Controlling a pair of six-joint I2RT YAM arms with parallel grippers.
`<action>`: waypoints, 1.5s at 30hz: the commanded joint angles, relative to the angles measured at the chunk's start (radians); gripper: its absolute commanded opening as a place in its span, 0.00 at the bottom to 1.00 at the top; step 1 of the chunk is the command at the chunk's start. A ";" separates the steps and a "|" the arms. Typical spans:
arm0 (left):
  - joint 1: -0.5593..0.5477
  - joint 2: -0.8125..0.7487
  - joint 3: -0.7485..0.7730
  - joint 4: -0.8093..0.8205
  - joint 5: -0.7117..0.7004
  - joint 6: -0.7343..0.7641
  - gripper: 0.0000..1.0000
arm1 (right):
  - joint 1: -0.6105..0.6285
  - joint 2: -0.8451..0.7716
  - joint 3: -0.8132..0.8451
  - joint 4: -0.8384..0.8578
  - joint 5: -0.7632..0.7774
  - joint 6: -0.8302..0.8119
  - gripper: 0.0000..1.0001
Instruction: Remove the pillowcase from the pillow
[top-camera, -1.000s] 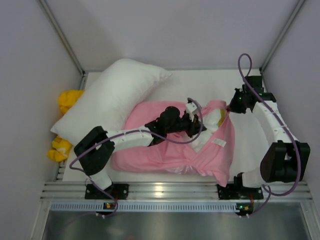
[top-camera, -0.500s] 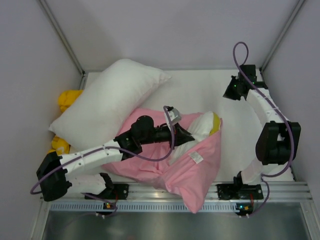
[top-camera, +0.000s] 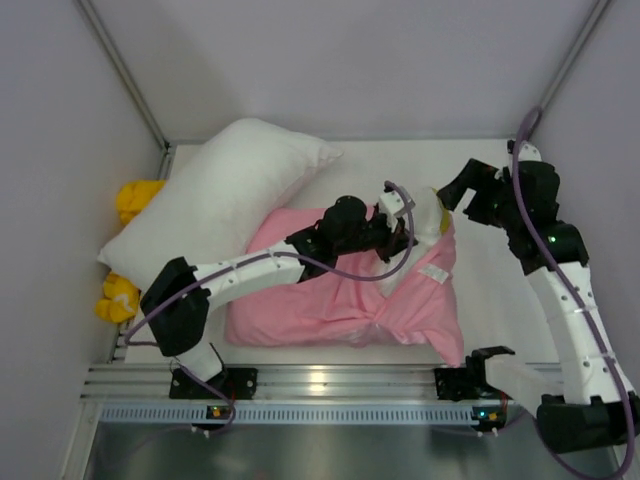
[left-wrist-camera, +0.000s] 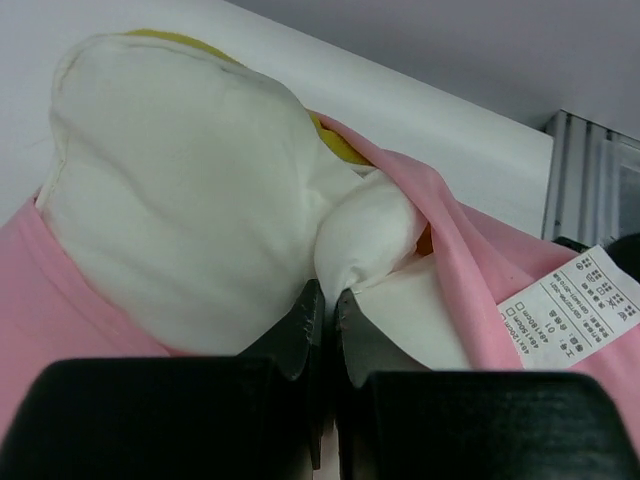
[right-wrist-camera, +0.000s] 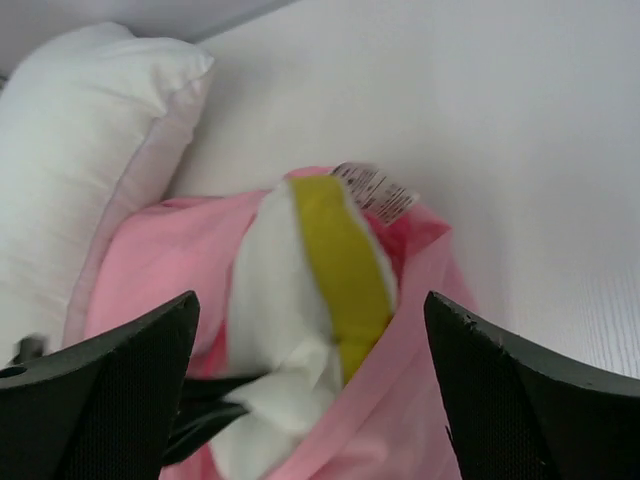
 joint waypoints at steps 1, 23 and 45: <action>0.064 0.114 0.182 0.016 -0.054 0.056 0.00 | 0.004 -0.052 0.031 -0.145 -0.075 -0.002 0.89; 0.364 0.223 0.392 -0.129 0.096 0.034 0.00 | 0.033 -0.198 -0.219 -0.150 -0.172 -0.047 0.72; 0.547 0.216 0.393 -0.070 -0.017 -0.220 0.00 | 0.036 -0.316 -0.199 -0.252 -0.160 -0.045 0.00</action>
